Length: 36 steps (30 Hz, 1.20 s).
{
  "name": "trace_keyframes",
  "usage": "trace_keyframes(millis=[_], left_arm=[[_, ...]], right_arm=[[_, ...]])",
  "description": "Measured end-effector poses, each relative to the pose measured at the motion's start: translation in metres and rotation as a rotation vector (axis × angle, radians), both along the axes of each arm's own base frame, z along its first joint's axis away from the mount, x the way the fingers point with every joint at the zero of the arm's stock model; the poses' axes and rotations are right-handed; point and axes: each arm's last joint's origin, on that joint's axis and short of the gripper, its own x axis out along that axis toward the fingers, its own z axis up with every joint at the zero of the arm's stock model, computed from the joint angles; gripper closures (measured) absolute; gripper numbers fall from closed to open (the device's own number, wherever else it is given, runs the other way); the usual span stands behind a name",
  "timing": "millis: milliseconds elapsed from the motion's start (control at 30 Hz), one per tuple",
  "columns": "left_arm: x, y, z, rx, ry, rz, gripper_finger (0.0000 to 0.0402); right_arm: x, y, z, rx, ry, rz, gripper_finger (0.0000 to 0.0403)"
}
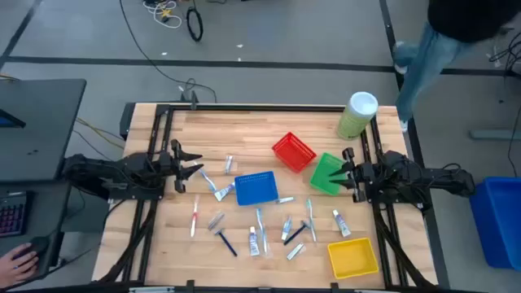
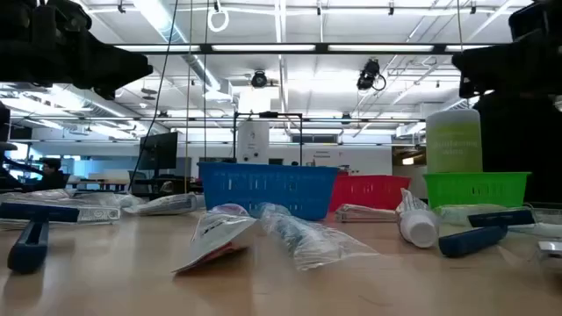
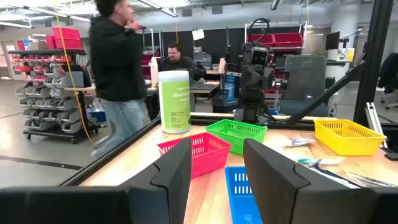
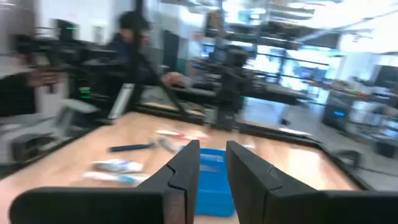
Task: Pick & Place Travel size toiletries
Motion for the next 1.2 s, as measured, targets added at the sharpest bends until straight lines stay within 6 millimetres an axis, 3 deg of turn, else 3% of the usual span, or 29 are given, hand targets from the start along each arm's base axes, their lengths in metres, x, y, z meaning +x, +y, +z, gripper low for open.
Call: trace_keyframes(millis=[133,367,900,1200], left_arm=[[0.0,0.0,0.0,0.003,0.001,0.003,0.0248],[0.0,0.0,0.002,-0.026,-0.022,0.005,0.0248],[-0.004,-0.003,0.018,-0.077,-0.213,-0.132,0.0248],[-0.009,0.0,0.031,-0.122,-0.361,-0.068,0.0248]], right_arm=[[0.0,-0.003,-0.002,0.041,0.02,-0.114,0.0314],[0.0,-0.003,-0.002,0.057,0.029,-0.109,0.0312],[-0.001,-0.002,0.012,0.047,-0.118,-0.061,0.0312],[-0.006,-0.004,0.027,0.029,-0.288,-0.159,0.0309]])
